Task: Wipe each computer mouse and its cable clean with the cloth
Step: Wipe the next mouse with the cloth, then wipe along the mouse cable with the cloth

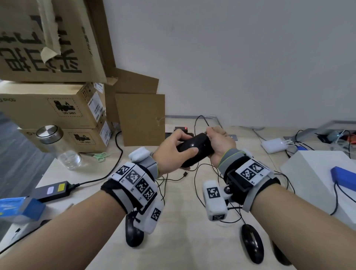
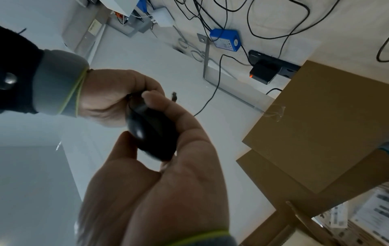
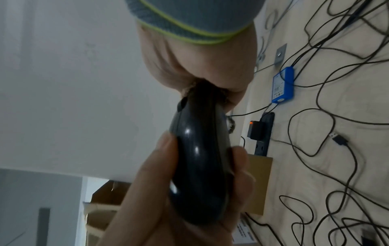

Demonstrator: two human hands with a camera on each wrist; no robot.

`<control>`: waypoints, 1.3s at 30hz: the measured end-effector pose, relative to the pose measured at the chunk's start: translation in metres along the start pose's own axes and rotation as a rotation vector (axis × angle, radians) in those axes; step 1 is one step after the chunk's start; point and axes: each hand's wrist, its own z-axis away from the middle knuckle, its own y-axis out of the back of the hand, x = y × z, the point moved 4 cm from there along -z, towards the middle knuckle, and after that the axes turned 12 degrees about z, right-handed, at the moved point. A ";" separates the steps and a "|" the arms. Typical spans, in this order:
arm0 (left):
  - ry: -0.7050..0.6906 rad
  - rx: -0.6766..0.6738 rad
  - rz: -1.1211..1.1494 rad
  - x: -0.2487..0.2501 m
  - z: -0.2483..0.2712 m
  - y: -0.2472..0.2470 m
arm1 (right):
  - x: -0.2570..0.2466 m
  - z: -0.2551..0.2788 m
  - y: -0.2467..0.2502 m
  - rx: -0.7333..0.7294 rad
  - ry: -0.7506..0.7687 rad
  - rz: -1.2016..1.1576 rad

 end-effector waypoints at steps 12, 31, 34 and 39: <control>0.203 -0.114 -0.179 -0.049 0.016 0.031 | 0.008 -0.001 0.012 -0.255 -0.077 -0.014; 0.583 -0.213 -0.585 -0.208 0.046 0.006 | -0.018 -0.002 0.013 -0.322 -0.114 0.130; 0.598 -0.255 -0.642 -0.207 0.045 0.001 | -0.011 -0.003 0.015 -0.321 -0.056 0.184; 0.638 -0.365 -0.726 -0.218 0.049 0.000 | -0.002 -0.006 0.020 -0.322 -0.016 0.071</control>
